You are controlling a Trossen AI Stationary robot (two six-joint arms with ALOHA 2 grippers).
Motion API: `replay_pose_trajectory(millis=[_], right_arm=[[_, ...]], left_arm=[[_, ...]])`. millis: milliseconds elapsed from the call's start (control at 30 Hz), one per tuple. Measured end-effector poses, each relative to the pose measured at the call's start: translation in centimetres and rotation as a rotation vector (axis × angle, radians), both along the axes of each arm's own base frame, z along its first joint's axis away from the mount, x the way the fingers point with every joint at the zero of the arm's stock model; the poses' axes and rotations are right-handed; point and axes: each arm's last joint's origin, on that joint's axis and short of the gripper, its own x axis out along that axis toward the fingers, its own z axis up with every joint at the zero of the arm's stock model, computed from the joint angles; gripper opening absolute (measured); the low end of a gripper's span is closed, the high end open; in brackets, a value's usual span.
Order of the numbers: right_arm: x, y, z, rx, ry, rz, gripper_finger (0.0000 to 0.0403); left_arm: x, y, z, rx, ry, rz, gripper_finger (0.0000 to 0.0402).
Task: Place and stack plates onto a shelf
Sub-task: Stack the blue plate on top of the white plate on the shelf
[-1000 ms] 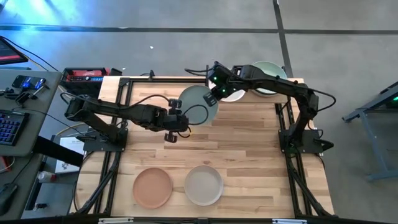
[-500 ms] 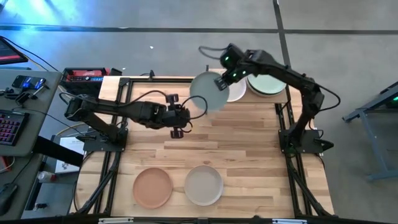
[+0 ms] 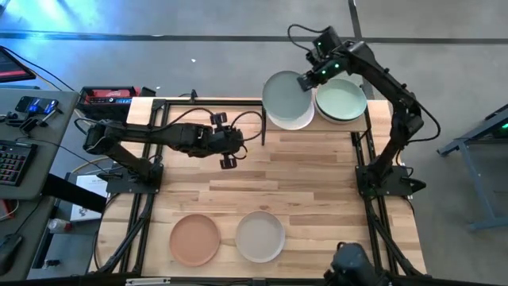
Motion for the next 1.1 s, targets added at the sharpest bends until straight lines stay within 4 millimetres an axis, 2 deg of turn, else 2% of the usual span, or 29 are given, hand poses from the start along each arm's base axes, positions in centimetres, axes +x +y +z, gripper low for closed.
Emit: replay_pose_trajectory(millis=[100,233,600,900,1100], right_arm=[[-1.0,-0.6,-0.2,0.009,0.026,-0.002,0.0],[-1.2,-0.7,-0.5,0.018,0.067,0.0,0.0],[-0.2,0.4,-0.6,-0.002,0.12,0.012,0.0],[0.7,0.1,-1.9,0.021,0.171,0.01,0.0],[0.8,0.0,-1.9,0.018,0.177,0.007,0.0]], left_arm=[[0.2,0.6,0.2,-0.002,-0.03,0.018,0.0115],[0.3,1.4,0.3,-0.005,-0.058,0.046,0.0115],[0.1,2.9,0.3,-0.049,-0.115,0.164,0.0115],[0.1,2.9,0.3,-0.049,-0.114,0.163,0.0115],[0.1,2.9,0.3,-0.048,-0.113,0.163,0.0115]])
